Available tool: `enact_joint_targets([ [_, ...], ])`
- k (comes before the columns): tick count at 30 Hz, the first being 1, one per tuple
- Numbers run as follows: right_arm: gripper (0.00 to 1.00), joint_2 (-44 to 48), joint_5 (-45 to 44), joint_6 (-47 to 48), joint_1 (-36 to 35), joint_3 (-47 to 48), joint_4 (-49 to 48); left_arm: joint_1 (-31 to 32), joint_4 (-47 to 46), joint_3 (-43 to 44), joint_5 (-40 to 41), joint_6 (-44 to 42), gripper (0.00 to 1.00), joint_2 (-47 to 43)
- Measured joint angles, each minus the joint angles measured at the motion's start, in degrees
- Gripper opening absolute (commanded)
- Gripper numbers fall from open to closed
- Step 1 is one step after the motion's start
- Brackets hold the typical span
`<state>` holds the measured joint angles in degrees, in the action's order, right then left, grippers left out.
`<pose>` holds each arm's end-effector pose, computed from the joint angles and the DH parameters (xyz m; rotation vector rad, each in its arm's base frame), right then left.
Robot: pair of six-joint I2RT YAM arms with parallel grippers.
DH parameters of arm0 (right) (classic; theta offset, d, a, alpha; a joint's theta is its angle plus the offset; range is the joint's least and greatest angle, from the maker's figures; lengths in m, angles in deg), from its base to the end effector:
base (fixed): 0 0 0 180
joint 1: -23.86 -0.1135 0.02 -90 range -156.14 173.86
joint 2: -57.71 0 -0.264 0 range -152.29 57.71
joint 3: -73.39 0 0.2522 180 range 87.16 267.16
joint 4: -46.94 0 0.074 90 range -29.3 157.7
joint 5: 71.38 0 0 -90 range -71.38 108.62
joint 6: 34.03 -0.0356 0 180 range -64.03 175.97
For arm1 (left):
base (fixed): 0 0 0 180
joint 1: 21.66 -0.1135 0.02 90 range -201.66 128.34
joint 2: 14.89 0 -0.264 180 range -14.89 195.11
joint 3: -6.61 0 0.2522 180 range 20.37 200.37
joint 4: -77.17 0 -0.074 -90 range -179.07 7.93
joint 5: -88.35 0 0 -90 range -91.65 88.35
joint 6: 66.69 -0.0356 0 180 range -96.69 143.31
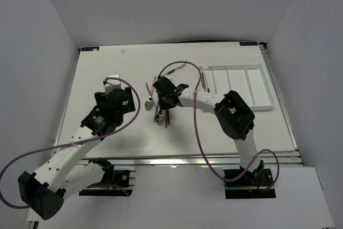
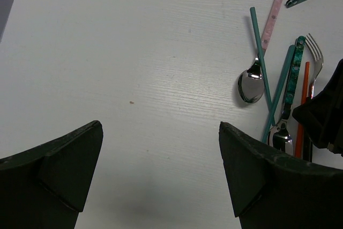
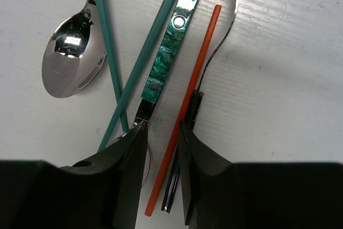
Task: Sort the eating utensils into containers
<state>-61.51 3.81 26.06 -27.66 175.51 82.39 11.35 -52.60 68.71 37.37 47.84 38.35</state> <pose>0.2908 0.3512 0.1837 -0.3558 2.4440 0.3025 0.1694 -0.0833 0.2967 -0.1791 2.1085 0.1946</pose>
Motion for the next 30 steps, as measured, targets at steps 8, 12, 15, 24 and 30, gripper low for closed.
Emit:
enact_joint_targets([
  [8, 0.35, -0.5, -0.3, -0.4, -0.3, 1.2, 0.6, 0.0, 0.0, 0.0, 0.0, 0.0, 0.98, 0.0],
  [12, 0.34, -1.4, -0.3, -0.8, -0.3, 1.2, 0.8, 0.0, 0.0, 0.0, 0.0, 0.1, 0.98, 0.0],
  [15, 0.35, -2.2, -0.5, -1.3, -0.3, 1.6, 0.9, 0.0, 0.1, 0.0, 0.0, 0.2, 0.98, 0.0],
  [24, 0.34, -2.6, -2.7, -1.5, -0.3, 1.8, 2.7, 0.0, 0.4, -0.1, 0.0, 0.2, 0.98, 0.0],
  [30, 0.34, -3.4, -3.6, -1.5, -0.3, 2.0, 3.4, 0.0, 0.4, -0.1, 0.0, 0.2, 0.98, 0.0],
])
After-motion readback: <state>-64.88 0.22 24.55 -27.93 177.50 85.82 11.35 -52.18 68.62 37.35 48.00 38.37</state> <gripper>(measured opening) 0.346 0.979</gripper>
